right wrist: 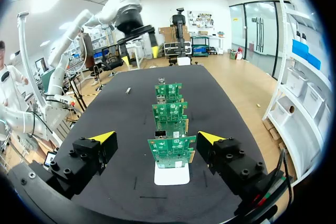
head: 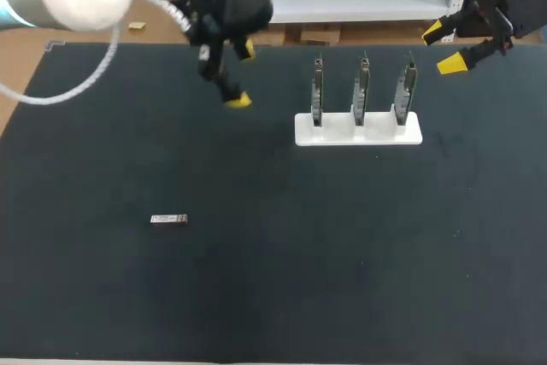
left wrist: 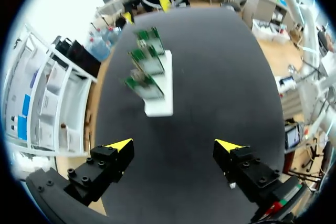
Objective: Pick up the optical module with the left hand, and insert it into the network port with the right hand.
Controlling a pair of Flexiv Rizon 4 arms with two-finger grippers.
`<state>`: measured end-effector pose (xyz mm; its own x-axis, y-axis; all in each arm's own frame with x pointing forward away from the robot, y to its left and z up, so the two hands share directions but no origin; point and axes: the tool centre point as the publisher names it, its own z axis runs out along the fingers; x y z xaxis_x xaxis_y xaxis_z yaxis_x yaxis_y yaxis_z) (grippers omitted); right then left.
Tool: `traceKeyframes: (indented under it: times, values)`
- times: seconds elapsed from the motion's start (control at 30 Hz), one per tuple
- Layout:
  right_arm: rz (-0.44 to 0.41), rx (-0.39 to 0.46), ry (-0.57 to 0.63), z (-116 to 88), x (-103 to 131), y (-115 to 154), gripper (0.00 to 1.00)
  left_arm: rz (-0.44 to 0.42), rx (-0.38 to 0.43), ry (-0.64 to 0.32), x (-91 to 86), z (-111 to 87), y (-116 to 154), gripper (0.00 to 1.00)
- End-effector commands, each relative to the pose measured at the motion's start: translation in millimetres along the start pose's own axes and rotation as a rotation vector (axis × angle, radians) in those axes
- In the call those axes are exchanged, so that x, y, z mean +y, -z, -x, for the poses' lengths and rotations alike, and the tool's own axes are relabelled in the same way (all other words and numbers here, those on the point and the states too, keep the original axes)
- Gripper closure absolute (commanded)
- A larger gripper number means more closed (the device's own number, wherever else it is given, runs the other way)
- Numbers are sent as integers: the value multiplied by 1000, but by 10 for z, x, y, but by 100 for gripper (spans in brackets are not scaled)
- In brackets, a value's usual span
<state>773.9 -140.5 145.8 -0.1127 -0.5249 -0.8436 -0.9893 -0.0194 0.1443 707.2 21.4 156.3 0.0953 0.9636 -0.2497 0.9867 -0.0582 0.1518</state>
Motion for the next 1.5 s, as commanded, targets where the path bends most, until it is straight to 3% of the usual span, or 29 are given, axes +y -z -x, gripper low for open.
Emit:
traceKeyframes:
  times: [0.03, 0.17, 0.33, 0.8, 1.03, 1.5]
  values:
    - [-5, 0, 1, 1, 19, -4, 0, 45, 222, -22, -539, -215, 57, 0]
    - [-5, 0, 1, 1, 19, -4, 0, 2, 249, 42, -793, -489, -76, 0]
    - [-5, 0, 1, 1, 19, -4, 0, -15, 256, 89, -979, -726, -180, 0]
    - [-5, 0, 1, 1, 19, -4, 0, -118, 240, 153, -1248, -1248, -387, 0]
    - [-5, 0, 1, 1, 19, -4, 0, -165, 247, 177, -1417, -1397, -528, 0]
    - [-5, 0, 1, 1, 19, -4, 0, -210, 249, 172, -1620, -1465, -759, 0]
